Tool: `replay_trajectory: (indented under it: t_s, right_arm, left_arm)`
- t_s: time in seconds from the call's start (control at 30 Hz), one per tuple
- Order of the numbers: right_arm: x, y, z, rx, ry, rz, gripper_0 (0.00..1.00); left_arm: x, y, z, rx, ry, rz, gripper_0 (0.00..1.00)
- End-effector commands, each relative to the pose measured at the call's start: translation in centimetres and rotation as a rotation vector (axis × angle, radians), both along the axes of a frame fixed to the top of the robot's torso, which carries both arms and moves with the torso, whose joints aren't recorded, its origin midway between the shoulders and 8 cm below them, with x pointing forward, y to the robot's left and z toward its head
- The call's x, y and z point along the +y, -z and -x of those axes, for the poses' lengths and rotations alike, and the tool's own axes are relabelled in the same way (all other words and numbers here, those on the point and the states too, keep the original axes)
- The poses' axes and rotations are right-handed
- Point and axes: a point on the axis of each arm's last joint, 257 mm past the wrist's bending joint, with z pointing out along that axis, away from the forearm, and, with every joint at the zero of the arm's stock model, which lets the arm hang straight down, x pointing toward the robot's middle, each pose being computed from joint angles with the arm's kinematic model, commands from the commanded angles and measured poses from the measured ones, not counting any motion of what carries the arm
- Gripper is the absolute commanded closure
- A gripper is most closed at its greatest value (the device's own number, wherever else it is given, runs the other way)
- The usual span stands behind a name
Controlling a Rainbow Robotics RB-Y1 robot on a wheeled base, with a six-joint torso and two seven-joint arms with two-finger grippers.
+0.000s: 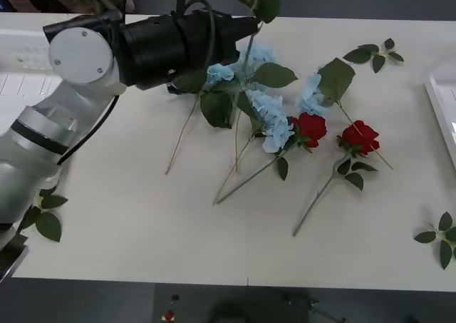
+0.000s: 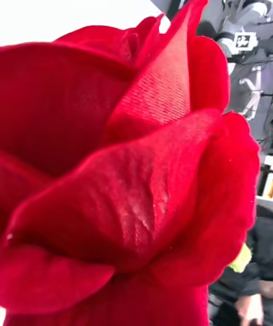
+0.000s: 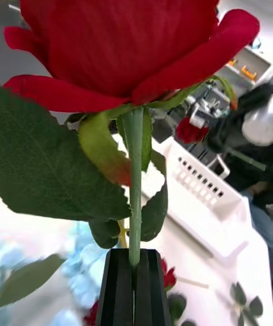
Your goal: Put the red flowers into the right box and the blue flowers into the left box
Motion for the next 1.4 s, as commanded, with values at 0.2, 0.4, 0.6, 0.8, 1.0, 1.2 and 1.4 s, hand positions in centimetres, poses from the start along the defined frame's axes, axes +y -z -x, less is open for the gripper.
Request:
replay_trajectory:
  t_s: [0.2, 0.4, 0.6, 0.8, 1.0, 1.2, 1.4]
  right_arm:
    - [1.1, 5.8, -0.7, -0.206, 0.110, -0.170, 1.00]
    - [1.3, 5.9, -0.9, -0.218, 0.104, -0.185, 0.45]
    - [1.6, 6.1, -1.0, -0.219, 0.101, -0.207, 0.22]
    - [3.0, 6.4, -1.2, -0.202, 0.071, -0.317, 0.14]
    - [11.0, 5.3, -1.3, -0.101, -0.108, -0.661, 0.10]
    - [22.9, 2.2, 0.5, -0.051, -0.444, -1.010, 0.10]
    - [33.8, 1.8, 4.1, -0.116, -0.714, -1.197, 0.10]
  left_arm:
    - [-6.2, -3.6, 2.3, 0.022, 0.039, 0.193, 1.00]
    - [-7.9, -4.5, 3.3, 0.060, 0.069, 0.261, 1.00]
    - [-7.9, -3.9, 3.4, 0.095, 0.070, 0.284, 1.00]
    - [-7.8, -4.3, 3.6, 0.115, 0.084, 0.307, 1.00]
    - [-7.8, -4.3, 3.6, 0.115, 0.084, 0.307, 1.00]
    - [-7.8, -4.3, 3.6, 0.115, 0.084, 0.307, 1.00]
    - [-7.8, -4.3, 3.6, 0.115, 0.084, 0.307, 1.00]
